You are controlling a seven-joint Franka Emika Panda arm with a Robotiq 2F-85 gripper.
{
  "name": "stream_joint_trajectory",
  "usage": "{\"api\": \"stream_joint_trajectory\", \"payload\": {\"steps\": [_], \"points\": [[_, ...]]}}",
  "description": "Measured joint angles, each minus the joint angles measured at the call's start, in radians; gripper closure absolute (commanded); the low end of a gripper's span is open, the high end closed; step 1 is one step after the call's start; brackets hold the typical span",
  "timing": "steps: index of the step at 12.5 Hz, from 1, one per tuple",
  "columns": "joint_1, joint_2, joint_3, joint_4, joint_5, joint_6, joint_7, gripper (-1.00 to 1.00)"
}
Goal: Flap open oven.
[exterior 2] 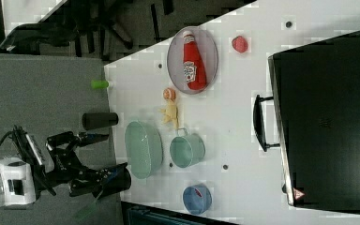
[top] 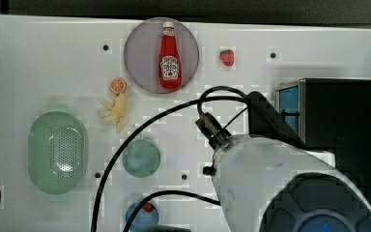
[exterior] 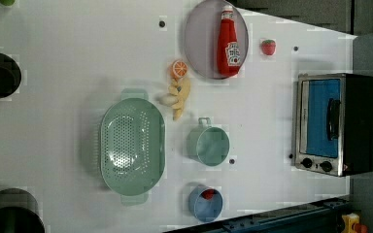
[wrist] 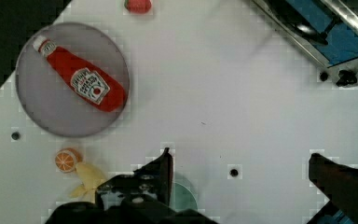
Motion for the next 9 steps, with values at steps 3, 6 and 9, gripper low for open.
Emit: {"api": "stream_joint_trajectory", "payload": {"steps": [3,6,9], "points": [[0.0,0.033,0.006,0.005,0.004,-0.001,0.001,-0.14],[0.004,0.06,0.014,-0.02,-0.007,-0.004,0.004,0.56],[0.006,0.067,-0.001,-0.035,-0.009,0.0,0.003,0.65]]}}
